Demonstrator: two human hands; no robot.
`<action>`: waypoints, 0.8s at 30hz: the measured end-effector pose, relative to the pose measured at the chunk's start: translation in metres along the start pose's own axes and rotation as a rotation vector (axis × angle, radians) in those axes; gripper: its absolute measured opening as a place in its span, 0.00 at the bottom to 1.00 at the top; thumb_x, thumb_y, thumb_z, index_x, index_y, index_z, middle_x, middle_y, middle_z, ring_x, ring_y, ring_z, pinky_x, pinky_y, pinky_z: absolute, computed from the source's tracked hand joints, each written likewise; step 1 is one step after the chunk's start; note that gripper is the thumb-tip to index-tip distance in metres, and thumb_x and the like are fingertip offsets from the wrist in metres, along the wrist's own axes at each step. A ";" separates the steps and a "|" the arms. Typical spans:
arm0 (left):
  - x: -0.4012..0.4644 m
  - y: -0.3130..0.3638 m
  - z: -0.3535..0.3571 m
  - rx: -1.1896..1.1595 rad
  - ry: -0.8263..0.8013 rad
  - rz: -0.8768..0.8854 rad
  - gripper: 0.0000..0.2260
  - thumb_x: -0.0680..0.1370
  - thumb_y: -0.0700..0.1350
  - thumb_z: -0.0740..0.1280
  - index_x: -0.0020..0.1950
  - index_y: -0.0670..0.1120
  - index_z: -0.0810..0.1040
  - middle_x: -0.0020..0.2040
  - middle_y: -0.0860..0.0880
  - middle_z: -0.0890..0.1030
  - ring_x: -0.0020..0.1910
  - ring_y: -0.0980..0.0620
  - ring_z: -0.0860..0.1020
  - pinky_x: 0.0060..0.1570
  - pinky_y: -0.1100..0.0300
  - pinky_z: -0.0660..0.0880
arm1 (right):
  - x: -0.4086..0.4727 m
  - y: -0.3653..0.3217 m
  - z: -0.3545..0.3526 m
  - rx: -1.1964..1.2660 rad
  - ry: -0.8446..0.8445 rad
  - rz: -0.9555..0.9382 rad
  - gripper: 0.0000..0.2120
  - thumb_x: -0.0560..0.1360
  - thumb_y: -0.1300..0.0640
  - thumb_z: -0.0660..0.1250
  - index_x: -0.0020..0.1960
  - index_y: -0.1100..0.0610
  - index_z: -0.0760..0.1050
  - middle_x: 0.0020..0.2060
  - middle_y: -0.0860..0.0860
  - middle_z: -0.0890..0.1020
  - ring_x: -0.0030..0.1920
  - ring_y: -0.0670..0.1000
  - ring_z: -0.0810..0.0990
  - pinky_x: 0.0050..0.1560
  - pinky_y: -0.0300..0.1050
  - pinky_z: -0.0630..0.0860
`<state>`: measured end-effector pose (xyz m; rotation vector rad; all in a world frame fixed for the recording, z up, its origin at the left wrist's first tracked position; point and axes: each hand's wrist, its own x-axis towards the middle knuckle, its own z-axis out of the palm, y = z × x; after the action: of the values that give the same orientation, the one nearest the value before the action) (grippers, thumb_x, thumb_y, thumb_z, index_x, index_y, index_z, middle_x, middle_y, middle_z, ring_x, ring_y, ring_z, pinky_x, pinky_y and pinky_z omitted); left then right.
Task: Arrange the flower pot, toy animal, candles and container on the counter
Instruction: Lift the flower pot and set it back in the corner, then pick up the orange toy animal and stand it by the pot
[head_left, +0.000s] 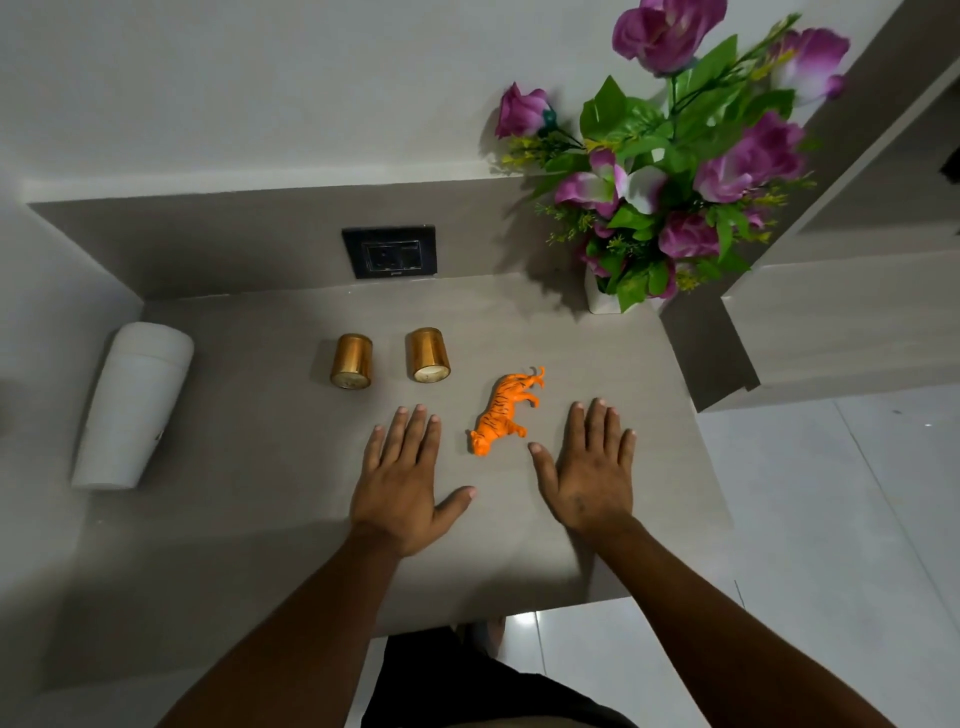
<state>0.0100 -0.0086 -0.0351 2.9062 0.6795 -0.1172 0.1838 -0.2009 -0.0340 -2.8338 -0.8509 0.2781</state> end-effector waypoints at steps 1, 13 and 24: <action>0.000 0.001 0.000 0.004 -0.001 0.002 0.45 0.77 0.76 0.47 0.83 0.44 0.53 0.84 0.43 0.53 0.83 0.43 0.47 0.79 0.38 0.52 | -0.001 -0.001 -0.005 0.041 0.006 0.002 0.42 0.80 0.30 0.45 0.81 0.59 0.47 0.81 0.61 0.49 0.80 0.61 0.43 0.78 0.63 0.42; -0.003 0.006 -0.002 0.029 -0.045 -0.027 0.46 0.76 0.77 0.41 0.84 0.45 0.47 0.84 0.44 0.46 0.83 0.44 0.41 0.80 0.39 0.47 | 0.010 -0.081 -0.045 -0.157 0.128 -0.601 0.20 0.73 0.53 0.72 0.65 0.55 0.79 0.56 0.60 0.79 0.50 0.63 0.78 0.46 0.54 0.75; -0.003 0.010 -0.001 0.009 -0.036 -0.047 0.46 0.76 0.77 0.42 0.84 0.46 0.48 0.84 0.44 0.47 0.83 0.43 0.41 0.80 0.39 0.45 | 0.036 -0.059 -0.045 0.388 0.209 -0.151 0.10 0.80 0.61 0.65 0.61 0.60 0.75 0.58 0.59 0.75 0.42 0.66 0.78 0.39 0.58 0.77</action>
<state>0.0121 -0.0184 -0.0320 2.8904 0.7440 -0.1778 0.1924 -0.1369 0.0175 -2.3773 -0.8542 0.1088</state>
